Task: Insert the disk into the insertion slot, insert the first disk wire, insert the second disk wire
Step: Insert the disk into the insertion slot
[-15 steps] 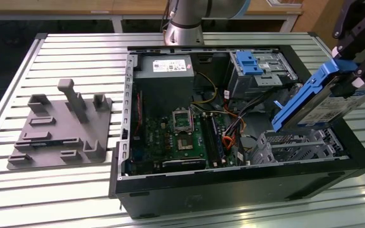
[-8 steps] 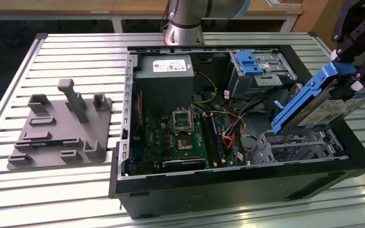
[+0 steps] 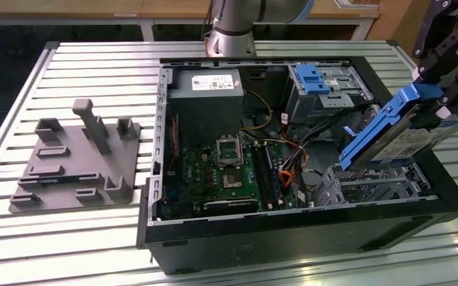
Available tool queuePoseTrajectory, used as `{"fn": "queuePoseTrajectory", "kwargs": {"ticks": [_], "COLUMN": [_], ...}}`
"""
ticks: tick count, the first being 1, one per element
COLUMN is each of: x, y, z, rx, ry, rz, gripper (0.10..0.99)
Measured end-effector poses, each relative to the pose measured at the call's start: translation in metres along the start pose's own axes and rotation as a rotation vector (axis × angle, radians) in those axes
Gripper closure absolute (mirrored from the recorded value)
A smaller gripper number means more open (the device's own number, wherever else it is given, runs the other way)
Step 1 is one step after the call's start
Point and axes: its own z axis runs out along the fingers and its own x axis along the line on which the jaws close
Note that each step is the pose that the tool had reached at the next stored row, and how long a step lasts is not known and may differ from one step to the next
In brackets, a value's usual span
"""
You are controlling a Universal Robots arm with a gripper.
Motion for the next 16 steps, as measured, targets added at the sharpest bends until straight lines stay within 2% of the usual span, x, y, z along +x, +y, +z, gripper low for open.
{"fn": "queuePoseTrajectory", "kwargs": {"ticks": [16], "x": [0.0007], "y": [-0.0018], "z": [0.0074], "rx": [0.000], "ry": [0.0001], "rz": [-0.001], "gripper": [0.725]}}
